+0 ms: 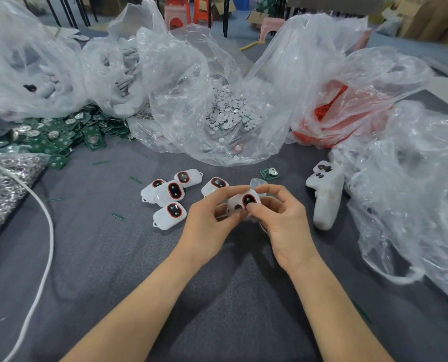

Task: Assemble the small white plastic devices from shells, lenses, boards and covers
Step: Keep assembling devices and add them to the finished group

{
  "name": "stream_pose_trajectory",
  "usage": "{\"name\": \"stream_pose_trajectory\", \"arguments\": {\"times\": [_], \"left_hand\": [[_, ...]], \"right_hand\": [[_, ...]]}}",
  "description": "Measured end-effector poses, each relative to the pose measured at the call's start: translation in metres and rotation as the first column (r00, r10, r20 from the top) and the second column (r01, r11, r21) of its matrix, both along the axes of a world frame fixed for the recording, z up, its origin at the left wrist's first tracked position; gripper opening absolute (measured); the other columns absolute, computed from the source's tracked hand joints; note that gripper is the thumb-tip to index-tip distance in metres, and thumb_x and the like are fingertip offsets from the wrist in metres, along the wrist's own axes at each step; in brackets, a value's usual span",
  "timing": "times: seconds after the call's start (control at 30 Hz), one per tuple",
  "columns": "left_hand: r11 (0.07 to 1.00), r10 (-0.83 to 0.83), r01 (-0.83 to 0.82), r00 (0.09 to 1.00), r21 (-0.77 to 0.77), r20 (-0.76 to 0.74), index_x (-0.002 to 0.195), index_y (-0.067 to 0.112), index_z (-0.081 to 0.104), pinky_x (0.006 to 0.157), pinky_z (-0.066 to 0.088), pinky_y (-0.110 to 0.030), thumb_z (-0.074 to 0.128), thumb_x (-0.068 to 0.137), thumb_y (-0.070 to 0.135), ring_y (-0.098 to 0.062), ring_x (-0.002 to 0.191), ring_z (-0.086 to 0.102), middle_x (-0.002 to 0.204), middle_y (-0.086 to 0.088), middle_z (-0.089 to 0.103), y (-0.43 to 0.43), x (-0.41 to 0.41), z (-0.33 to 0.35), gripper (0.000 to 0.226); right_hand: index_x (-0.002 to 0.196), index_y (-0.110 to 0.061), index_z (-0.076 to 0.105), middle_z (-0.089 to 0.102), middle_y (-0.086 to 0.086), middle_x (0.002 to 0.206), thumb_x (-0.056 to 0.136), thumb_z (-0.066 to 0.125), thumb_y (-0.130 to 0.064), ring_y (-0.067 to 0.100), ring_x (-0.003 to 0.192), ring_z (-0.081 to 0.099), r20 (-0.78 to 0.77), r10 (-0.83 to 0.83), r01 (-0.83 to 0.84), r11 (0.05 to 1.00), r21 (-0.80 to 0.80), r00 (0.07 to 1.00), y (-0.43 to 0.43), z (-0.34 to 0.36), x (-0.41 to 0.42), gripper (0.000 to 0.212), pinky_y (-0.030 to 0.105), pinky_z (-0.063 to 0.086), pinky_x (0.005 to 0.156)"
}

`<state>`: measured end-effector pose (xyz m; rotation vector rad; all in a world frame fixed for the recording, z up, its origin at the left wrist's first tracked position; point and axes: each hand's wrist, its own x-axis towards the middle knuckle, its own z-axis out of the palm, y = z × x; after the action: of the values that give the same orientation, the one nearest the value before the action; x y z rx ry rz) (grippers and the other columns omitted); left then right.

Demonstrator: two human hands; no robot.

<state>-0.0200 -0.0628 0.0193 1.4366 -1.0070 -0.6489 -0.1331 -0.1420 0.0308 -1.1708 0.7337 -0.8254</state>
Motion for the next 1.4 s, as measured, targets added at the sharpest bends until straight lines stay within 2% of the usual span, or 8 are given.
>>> {"name": "stream_pose_trajectory", "arguments": {"times": [0.33,0.63,0.77,0.87,0.97,1.13,1.23,1.4], "left_hand": [[0.999,-0.039,0.037,0.994,-0.027,-0.100,0.106,0.036,0.068,0.081,0.052,-0.016,0.068,0.084,-0.001,-0.007,0.093,0.069,0.103,0.014,0.072,0.003,0.004,0.004,0.043],[0.990,0.104,-0.075,0.960,-0.119,0.260,0.081,0.035,0.065,0.065,0.044,-0.016,0.073,0.082,0.005,0.001,0.069,0.057,0.074,0.014,0.063,0.007,0.005,-0.002,0.031],[0.965,0.201,-0.095,0.866,-0.243,0.459,0.087,0.006,0.074,0.081,0.050,-0.018,0.074,0.076,-0.005,-0.006,0.091,0.064,0.091,-0.001,0.066,0.002,0.013,-0.006,0.016],[0.958,0.201,-0.068,0.855,-0.280,0.478,0.087,0.002,0.074,0.088,0.048,-0.015,0.073,0.074,-0.011,-0.006,0.097,0.063,0.093,-0.004,0.064,0.000,0.016,-0.009,0.018],[0.967,0.182,-0.052,0.825,-0.248,0.536,0.090,0.005,0.074,0.092,0.047,-0.018,0.067,0.072,-0.021,-0.006,0.106,0.062,0.103,0.000,0.062,0.000,0.013,-0.010,0.032],[0.986,0.128,-0.076,0.918,-0.152,0.376,0.111,0.017,0.065,0.081,0.047,-0.010,0.048,0.078,-0.011,0.003,0.104,0.060,0.126,0.003,0.057,0.003,0.009,-0.004,0.047],[0.998,0.059,-0.064,0.953,0.009,0.298,0.124,0.022,0.060,0.081,0.048,-0.009,0.060,0.092,0.010,0.006,0.095,0.063,0.109,0.009,0.068,0.003,0.009,-0.002,0.034],[0.994,0.052,-0.088,0.911,0.071,0.408,0.107,0.024,0.071,0.066,0.040,-0.004,0.069,0.087,0.017,0.008,0.076,0.060,0.078,0.025,0.063,0.003,0.009,-0.001,0.022]], "right_hand": [[0.082,-0.009,0.073,0.073,0.011,0.087,0.064,0.072,-0.016,0.024,0.084,0.068,0.065,0.117,-0.122,0.989,0.087,0.991,-0.004,0.003,-0.003,0.019,0.032,0.055,0.083],[0.082,-0.018,0.070,0.064,-0.003,0.080,0.068,0.072,-0.021,0.009,0.074,0.049,0.031,0.305,-0.306,0.952,0.027,0.952,-0.011,0.005,-0.008,0.015,0.022,0.038,0.064],[0.085,-0.009,0.064,0.061,0.003,0.081,0.080,0.069,-0.015,0.012,0.070,0.053,0.114,0.383,-0.393,0.914,0.096,0.917,-0.009,0.005,-0.009,0.010,0.022,0.046,0.060],[0.082,-0.005,0.063,0.065,0.007,0.079,0.083,0.060,-0.003,0.014,0.071,0.060,0.079,0.304,-0.312,0.944,0.108,0.949,-0.007,0.006,-0.006,0.004,0.023,0.053,0.062],[0.091,-0.011,0.061,0.062,0.012,0.084,0.085,0.055,0.014,0.017,0.074,0.062,-0.035,0.195,-0.190,0.974,0.122,0.980,-0.008,0.002,-0.005,0.026,0.024,0.054,0.062],[0.093,-0.012,0.061,0.068,0.007,0.088,0.081,0.062,0.012,0.008,0.073,0.065,-0.303,0.058,-0.126,0.969,-0.212,0.951,-0.006,0.002,-0.007,0.027,0.022,0.054,0.065],[0.090,-0.017,0.062,0.068,-0.001,0.088,0.080,0.063,0.009,0.011,0.078,0.067,-0.379,-0.006,-0.152,0.910,-0.385,0.925,-0.004,0.003,-0.004,0.028,0.023,0.055,0.074],[0.091,-0.019,0.064,0.067,-0.005,0.085,0.079,0.062,0.008,0.013,0.077,0.064,-0.398,-0.024,-0.195,0.843,-0.501,0.917,0.001,0.001,-0.002,0.029,0.021,0.052,0.070]]}}
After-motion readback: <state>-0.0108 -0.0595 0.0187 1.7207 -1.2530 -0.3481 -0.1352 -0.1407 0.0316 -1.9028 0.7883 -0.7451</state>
